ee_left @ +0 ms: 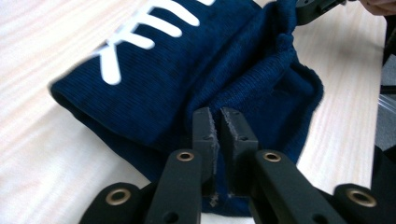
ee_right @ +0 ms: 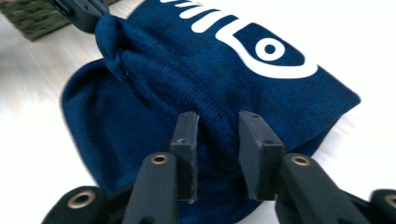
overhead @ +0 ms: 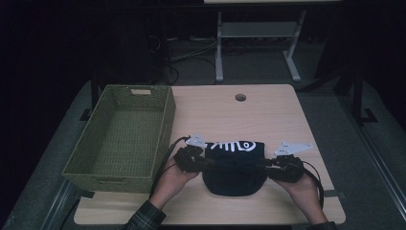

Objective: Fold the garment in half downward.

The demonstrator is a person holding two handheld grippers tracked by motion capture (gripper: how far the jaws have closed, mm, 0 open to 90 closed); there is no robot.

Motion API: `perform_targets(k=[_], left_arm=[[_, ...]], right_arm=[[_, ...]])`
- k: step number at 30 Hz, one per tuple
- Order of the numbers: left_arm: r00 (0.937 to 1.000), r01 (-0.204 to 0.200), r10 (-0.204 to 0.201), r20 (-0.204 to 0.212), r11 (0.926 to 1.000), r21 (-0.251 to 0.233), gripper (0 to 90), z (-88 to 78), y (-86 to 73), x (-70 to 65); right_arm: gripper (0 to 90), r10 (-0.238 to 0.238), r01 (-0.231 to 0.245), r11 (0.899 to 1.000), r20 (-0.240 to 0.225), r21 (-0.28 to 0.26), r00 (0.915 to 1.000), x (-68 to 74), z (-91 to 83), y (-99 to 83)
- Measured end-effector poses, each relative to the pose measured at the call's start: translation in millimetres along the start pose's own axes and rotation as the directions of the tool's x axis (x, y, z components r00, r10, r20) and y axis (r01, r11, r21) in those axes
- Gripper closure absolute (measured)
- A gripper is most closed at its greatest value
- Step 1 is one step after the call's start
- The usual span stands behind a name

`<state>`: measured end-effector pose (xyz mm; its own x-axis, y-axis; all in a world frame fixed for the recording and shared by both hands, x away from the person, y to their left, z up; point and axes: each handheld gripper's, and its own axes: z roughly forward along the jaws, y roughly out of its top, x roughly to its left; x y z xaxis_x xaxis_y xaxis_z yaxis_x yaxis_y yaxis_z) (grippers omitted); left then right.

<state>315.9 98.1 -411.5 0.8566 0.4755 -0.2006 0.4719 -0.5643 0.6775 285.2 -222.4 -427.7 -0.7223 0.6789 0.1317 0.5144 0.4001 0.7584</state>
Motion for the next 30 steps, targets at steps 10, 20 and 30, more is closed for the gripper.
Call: perform_targets(k=[10, 20, 30], left_arm=[[0.9996, 0.015, -0.015, 0.025, 0.9998, -0.012, 71.3, -12.8, -15.0, -15.7], [0.9997, 0.015, -0.014, 0.022, 0.9975, -0.069, 83.0, -32.3, -5.4, -16.6], [0.9971, 0.026, -0.032, -0.068, 0.9952, -0.094, 90.0, -15.6, 28.5, 11.0]], right_arm=[[60.9, -0.011, 0.011, 1.0, -0.027, -0.006, 0.9996, 14.7, -14.8, -15.6], [74.5, 0.013, -0.018, 0.997, -0.057, -0.074, 0.9983, 8.8, -37.9, -9.4], [90.0, 0.046, -0.047, 0.995, -0.019, -0.084, 0.9988, -13.1, -24.5, 10.0]])
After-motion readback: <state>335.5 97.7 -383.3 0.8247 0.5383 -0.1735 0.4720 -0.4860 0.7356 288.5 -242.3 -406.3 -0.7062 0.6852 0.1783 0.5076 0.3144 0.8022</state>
